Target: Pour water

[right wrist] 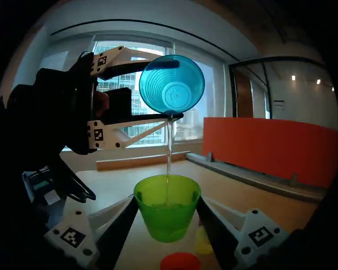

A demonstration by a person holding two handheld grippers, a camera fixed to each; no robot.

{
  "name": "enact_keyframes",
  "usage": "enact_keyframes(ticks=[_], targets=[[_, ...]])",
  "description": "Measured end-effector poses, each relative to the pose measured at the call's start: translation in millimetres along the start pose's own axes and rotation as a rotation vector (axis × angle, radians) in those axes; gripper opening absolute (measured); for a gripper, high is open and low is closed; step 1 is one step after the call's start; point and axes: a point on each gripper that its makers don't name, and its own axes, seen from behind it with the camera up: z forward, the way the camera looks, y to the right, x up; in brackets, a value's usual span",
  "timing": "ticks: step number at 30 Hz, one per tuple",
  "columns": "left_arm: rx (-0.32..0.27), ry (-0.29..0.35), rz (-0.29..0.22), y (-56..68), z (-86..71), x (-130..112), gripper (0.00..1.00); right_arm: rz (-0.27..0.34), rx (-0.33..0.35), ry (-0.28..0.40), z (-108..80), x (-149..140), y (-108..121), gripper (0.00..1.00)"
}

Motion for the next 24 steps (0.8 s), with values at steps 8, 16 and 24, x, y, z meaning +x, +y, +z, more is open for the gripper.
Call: enact_keyframes(ticks=[8, 16, 24], targets=[[0.007, 0.005, 0.021, 4.6, -2.3, 4.5, 0.84, -0.002, -0.001, 0.004, 0.4, 1.2, 1.4, 0.89], [0.007, 0.005, 0.021, 7.0, -0.7, 5.1, 0.84, -0.001, -0.005, 0.005, -0.3, 2.0, 3.7, 0.89], [0.001, 0.004, 0.02, 4.0, 1.5, 2.1, 0.84, -0.001, -0.005, 0.007, -0.5, 2.5, 3.6, 0.89]])
